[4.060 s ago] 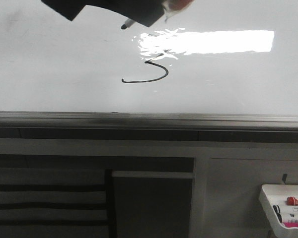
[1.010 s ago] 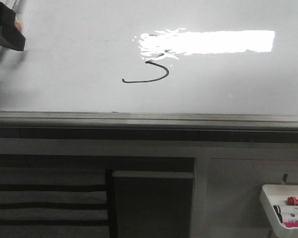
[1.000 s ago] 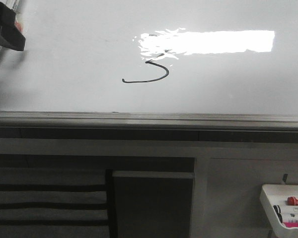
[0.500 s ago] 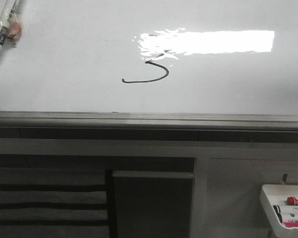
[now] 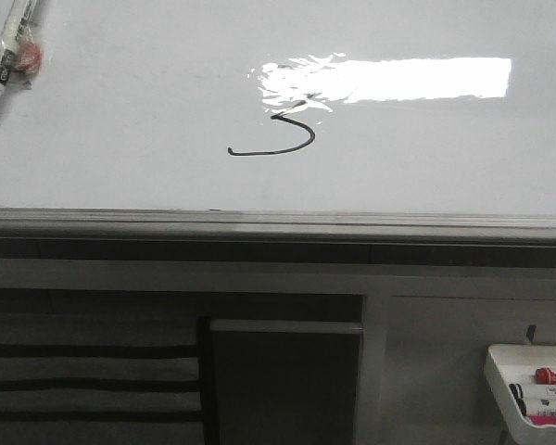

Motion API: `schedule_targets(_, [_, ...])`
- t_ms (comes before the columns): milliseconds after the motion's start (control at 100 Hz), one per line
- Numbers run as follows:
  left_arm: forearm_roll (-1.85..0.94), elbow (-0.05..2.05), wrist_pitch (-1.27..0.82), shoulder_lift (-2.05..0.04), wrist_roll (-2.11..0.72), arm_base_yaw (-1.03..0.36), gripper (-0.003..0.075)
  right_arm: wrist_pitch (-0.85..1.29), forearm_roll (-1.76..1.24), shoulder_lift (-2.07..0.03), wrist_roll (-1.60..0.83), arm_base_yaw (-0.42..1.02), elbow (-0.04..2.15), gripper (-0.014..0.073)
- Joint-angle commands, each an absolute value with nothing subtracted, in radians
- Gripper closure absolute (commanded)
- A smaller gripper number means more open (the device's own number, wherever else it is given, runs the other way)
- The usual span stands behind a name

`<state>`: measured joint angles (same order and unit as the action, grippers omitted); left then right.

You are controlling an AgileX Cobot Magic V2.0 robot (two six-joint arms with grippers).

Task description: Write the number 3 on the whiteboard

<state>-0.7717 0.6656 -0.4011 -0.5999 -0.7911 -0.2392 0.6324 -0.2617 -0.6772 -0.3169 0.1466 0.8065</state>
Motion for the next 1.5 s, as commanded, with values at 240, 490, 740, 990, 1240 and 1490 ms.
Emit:
schedule_targets(240, [-0.794,0.679,-0.363,-0.593,-0.779,-0.237,0.0734,0.529,-0.276,-0.698,-0.314,0.139,0.808,0.0673])
schedule_targets(490, [-0.764,0.679,-0.347,-0.593,-0.781,-0.237,0.0739,0.529,-0.276,-0.7,-0.314,0.139,0.808,0.0673])
schedule_targets(740, [-0.698,0.512,-0.113,-0.366,-0.781,-0.166,0.0739,0.531,-0.276,-0.7,-0.314,0.139,0.808,0.0673])
schedule_targets(990, [-0.724,0.228,0.064,-0.057,-0.777,-0.089,0.0739,0.531,-0.276,-0.7,-0.314,0.139,0.808,0.0673])
schedule_targets(1240, [-0.016,0.069,0.083,-0.004,0.011,-0.077,0.0739,0.531,-0.276,-0.7,-0.314,0.139,0.808,0.0673])
schedule_targets(1490, [0.011,-0.007,0.105,0.031,0.05,-0.077,0.0739,0.533,-0.276,-0.7,-0.314,0.139,0.808,0.0673])
